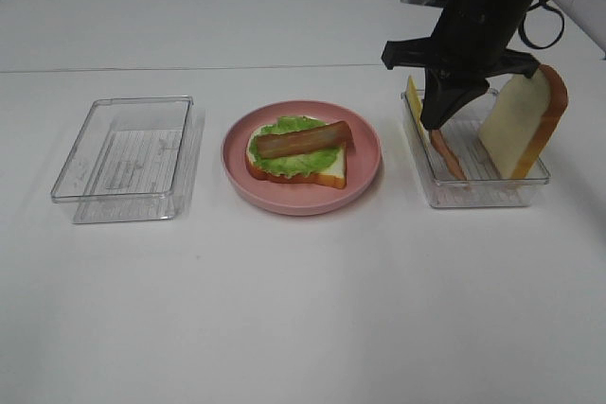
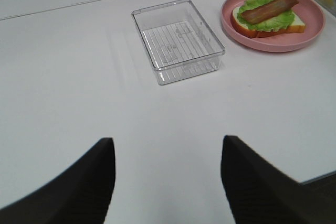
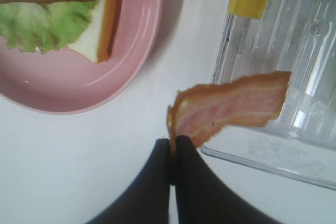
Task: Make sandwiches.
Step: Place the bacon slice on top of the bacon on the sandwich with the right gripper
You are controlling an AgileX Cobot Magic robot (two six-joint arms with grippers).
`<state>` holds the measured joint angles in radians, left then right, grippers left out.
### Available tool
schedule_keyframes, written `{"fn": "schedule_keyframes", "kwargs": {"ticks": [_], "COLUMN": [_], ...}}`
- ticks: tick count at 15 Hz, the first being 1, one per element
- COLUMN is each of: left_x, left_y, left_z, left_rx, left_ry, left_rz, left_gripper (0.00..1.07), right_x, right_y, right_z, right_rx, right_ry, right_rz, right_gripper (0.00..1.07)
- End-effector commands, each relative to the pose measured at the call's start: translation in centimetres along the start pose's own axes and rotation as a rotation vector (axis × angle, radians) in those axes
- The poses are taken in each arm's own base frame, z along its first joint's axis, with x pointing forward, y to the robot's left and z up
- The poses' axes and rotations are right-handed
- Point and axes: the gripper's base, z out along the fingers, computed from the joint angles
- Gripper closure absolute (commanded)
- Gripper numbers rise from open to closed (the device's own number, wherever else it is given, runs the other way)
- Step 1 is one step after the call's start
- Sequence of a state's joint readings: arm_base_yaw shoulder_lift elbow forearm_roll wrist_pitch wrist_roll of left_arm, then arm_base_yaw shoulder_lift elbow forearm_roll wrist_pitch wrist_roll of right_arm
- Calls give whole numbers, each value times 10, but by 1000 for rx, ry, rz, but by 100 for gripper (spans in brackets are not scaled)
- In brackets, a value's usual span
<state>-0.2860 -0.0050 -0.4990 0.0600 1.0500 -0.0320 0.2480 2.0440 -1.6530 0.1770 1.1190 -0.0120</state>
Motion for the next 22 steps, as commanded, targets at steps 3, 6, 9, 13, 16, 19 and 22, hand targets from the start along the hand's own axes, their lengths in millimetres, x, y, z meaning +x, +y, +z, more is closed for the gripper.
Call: {"fn": "schedule_keyframes", "kwargs": {"ticks": [3,6,9,13,16,19,22], "left_x": [1,1,1,1,1,1,1], "left_y": [0,0,0,0,0,0,0], "left_z": [-3,-3,-3,-3,-3,-3,-3], "left_rx": [2,2,2,2,2,2,2], "left_ry": [-27,-27,-27,-27,-27,-27,-27], "left_rz": [-3,-3,-3,-3,-3,-3,-3], "left_gripper": [49,49,49,49,49,49,49], "right_x": [7,6,-2,-15,-24,-30,-31], "right_y": [13,33,46,57,60,65,82], "right_z": [-52,-65,-71,-48,-21,13,42], "right_rx": [-62,-262,-413,-606,-716,-834,-888], "right_ry": [-114,-182,-276,-305,-286,-251,-231], "right_rz": [-44,-80,-83,-81,-51,-7,22], "right_gripper": [107,107,107,107,107,107,107]}}
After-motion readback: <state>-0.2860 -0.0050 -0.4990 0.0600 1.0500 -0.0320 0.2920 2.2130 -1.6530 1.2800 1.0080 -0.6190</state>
